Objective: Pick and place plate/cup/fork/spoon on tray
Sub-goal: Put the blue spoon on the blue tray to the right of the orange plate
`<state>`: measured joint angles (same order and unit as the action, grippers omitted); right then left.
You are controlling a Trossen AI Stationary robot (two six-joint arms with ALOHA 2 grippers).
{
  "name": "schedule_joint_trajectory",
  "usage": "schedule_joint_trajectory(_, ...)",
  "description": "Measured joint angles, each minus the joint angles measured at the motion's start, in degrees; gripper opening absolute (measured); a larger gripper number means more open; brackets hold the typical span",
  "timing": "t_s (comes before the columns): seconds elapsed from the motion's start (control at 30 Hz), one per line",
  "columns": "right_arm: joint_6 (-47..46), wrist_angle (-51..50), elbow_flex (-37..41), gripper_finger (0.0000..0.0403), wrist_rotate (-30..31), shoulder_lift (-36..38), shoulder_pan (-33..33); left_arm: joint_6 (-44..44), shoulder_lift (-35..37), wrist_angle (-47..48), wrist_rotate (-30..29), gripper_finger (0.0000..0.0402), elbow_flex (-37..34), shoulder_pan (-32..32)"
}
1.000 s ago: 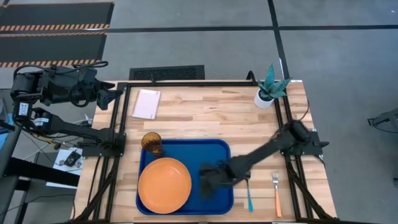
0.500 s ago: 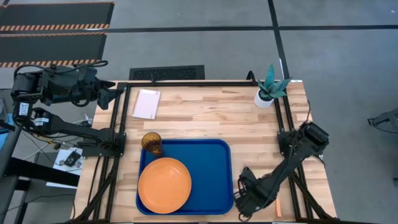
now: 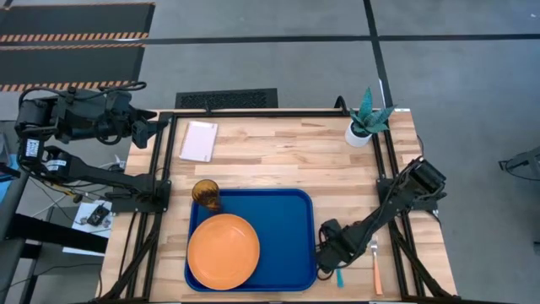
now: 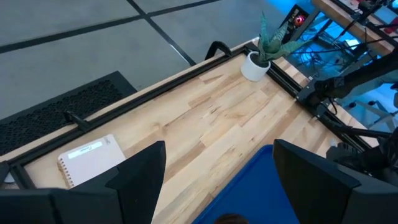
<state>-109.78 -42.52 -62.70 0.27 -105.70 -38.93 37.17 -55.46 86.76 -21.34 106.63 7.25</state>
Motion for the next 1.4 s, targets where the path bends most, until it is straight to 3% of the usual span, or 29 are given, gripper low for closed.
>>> schedule_joint_trajectory(0.13, 0.57, 0.44, 0.09, 0.0169, -1.54, 0.03, 0.47, 0.00, 0.00, -0.03, -0.02, 0.0282, 0.00, 0.00)
schedule_joint_trajectory(0.33, 0.14, 0.81, 0.09, 0.0039, -2.56, -0.21, 0.29, -0.72, 0.00, -0.05, -0.37, 0.0282, 0.00, 0.00)
schedule_joint_trajectory(0.4, 0.44, 0.89, 0.09, 0.0014, -2.63, -0.21, 0.29, -0.78, 0.00, -0.07, -0.48, 0.0282, 0.00, 0.00)
schedule_joint_trajectory(0.63, 0.21, 0.85, 0.46, 0.0016, -2.89, 1.64, 0.92, -1.36, 0.00, -0.09, -0.49, 0.0282, 0.00, 0.01)
schedule_joint_trajectory(0.83, 0.09, 1.28, 0.24, 0.0011, -2.30, 8.94, 1.94, -1.64, 0.00, -0.09, -0.48, 0.0282, 0.00, 0.00)
schedule_joint_trajectory(1.0, 1.26, 0.75, -3.18, 0.0004, 1.30, 11.36, 4.51, -2.21, 0.00, -0.09, -0.48, 0.0282, 0.00, 0.01)
schedule_joint_trajectory(1.27, 14.68, 1.37, -18.24, 0.0004, 3.15, 1.16, 13.20, -2.86, 0.02, -0.09, -0.46, 0.0282, 0.00, 0.02)
schedule_joint_trajectory(1.4, 18.19, 1.18, -25.16, 0.0011, 7.07, -4.92, 16.67, -2.88, 0.02, -0.09, -0.33, 0.0282, 0.00, 0.00)
